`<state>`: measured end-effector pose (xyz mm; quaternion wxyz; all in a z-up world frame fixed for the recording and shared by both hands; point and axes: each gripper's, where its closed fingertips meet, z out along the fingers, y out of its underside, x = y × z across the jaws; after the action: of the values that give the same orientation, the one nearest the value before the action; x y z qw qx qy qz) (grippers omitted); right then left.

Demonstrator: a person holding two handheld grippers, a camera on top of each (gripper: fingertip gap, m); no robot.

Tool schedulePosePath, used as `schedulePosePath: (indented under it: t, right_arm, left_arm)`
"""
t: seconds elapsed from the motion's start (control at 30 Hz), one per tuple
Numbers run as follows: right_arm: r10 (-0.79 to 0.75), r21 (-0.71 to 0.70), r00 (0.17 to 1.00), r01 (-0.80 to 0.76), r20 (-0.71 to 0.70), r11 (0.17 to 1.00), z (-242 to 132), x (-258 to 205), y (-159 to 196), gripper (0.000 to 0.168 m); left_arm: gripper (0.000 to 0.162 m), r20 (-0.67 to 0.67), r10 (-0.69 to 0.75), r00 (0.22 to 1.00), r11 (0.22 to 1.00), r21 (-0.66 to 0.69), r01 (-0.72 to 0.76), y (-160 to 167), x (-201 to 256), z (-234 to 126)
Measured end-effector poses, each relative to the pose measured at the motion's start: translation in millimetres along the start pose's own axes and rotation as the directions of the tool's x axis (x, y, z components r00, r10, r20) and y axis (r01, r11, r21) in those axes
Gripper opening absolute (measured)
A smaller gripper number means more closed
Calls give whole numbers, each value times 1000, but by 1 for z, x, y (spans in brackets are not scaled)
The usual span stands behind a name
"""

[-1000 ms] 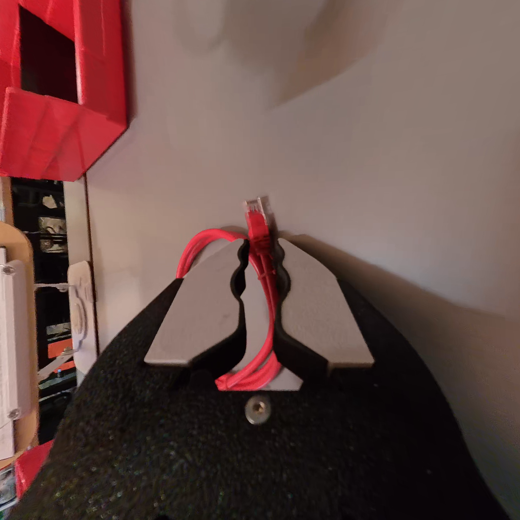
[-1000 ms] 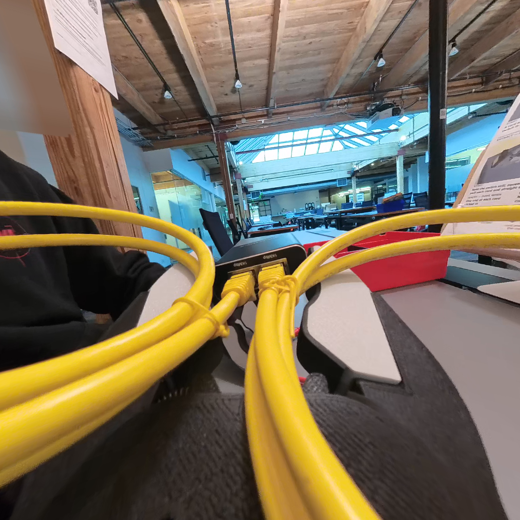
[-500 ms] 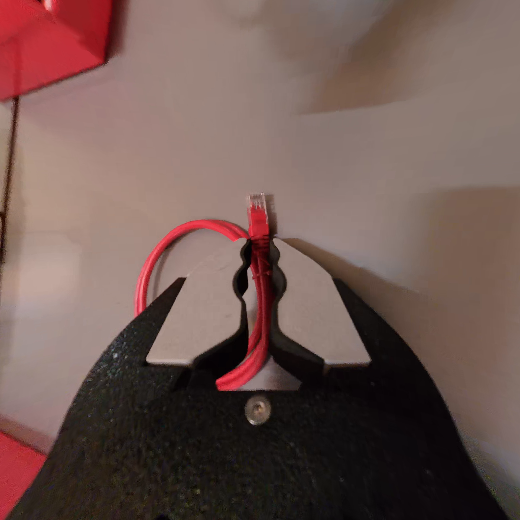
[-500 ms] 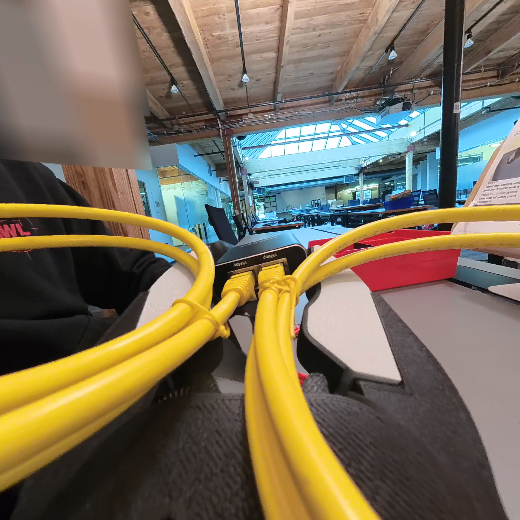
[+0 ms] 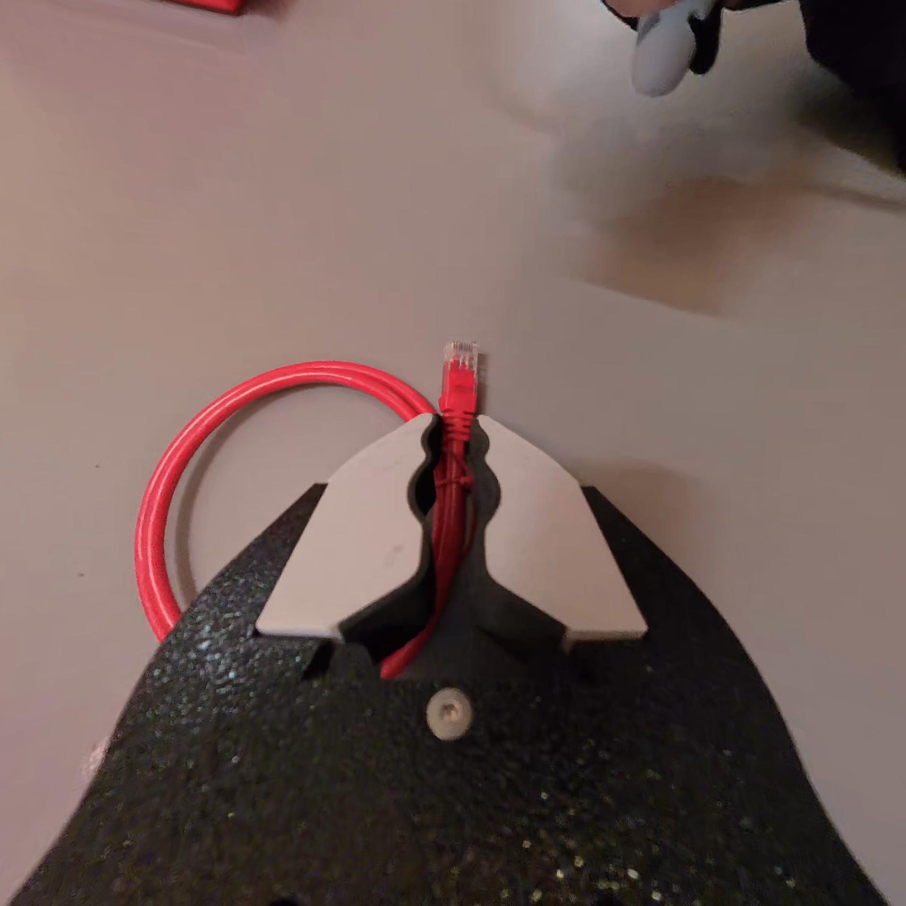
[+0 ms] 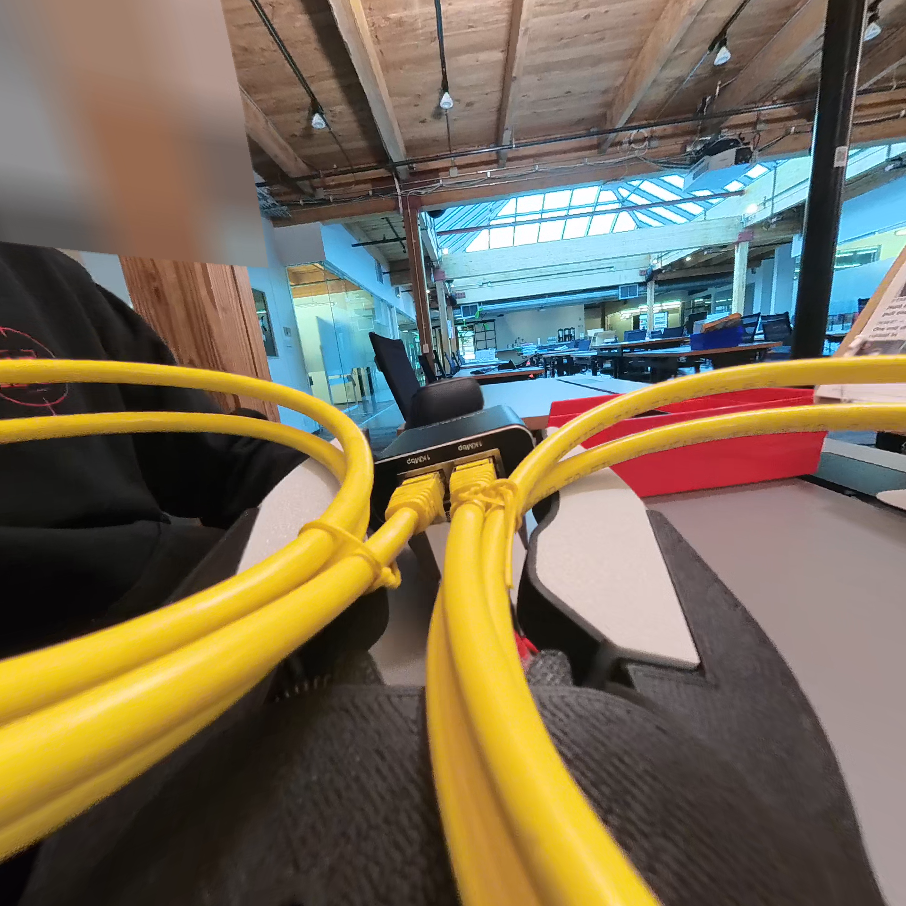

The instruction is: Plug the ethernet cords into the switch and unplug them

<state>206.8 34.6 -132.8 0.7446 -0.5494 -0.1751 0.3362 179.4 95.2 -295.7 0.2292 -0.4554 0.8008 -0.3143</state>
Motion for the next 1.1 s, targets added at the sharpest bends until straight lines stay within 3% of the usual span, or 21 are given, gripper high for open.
schedulePosePath:
  t: [0.1, 0.2, 0.4, 0.6, 1.1]
  right_arm:
    - [20, 11, 1000, -20, 11, 1000, 0, -1, 0, 64]
    - [26, 14, 999, -27, 46, 1000, -1, -5, 0, 64]
    - [-1, 54, 997, -3, 80, 999, 0, -9, -3, 64]
    - [-1, 34, 995, -2, 102, 999, 4, -12, 1, 64]
    - [64, 4, 984, -65, 165, 998, 9, -20, 6, 64]
  left_arm:
    - [11, -50, -65, 997, 998, -25, 64, -11, 3, -11]
    - [11, -127, -124, 984, 990, 52, 132, -48, 7, -48]
    - [11, -207, -63, 976, 996, 47, 75, -84, 21, -97]
    - [11, -203, 2, 979, 1000, -3, -3, -93, 30, -102]
    - [10, -291, 12, 957, 993, -106, -45, -91, 35, -103]
